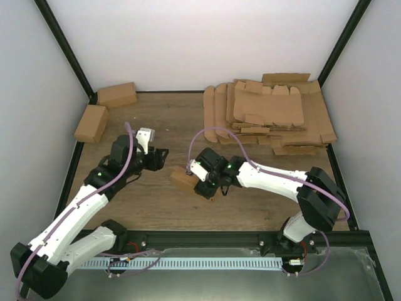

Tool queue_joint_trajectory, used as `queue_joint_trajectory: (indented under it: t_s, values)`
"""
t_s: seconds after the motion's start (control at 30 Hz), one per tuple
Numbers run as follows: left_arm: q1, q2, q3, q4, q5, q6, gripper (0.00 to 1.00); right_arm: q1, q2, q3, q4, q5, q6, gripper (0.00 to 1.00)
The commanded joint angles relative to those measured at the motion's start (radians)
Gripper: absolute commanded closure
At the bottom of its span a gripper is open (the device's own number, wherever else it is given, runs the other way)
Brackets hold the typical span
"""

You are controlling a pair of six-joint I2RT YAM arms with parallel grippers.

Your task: Fold the paper box

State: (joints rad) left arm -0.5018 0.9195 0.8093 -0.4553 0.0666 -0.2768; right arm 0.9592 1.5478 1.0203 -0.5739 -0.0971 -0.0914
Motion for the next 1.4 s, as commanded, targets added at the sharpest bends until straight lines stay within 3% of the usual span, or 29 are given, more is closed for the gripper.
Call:
queue_joint_trajectory:
  t_s: [0.0, 0.2, 0.33, 0.6, 0.93, 1.17, 1.37]
  values:
    - [0.005, -0.046, 0.013, -0.079, -0.026, -0.010, 0.35, 0.010, 0.006, 0.050, 0.079, -0.051, -0.128, 0.31]
    - [0.005, -0.076, 0.006, -0.114, -0.004, -0.025, 0.34, 0.010, 0.024, 0.041, 0.014, -0.095, -0.346, 0.25]
    - [0.005, -0.100, -0.032, -0.101, 0.049, -0.042, 0.32, 0.010, 0.087, 0.081, -0.073, 0.003, -0.411, 0.33]
    - [0.004, -0.064, -0.122, 0.003, 0.124, -0.044, 0.27, -0.018, 0.077, 0.127, -0.139, -0.054, -0.600, 0.35]
    - [-0.006, -0.097, -0.236, 0.155, 0.226, -0.093, 0.27, -0.108, 0.040, 0.146, -0.170, -0.062, -0.681, 0.34]
    - [-0.026, -0.108, -0.244, 0.145, 0.245, -0.043, 0.26, -0.137, 0.013, 0.161, -0.151, -0.078, -0.703, 0.29]
    - [-0.041, -0.098, -0.180, 0.024, 0.209, -0.018, 0.27, -0.164, 0.012, 0.182, -0.172, -0.136, -0.749, 0.43]
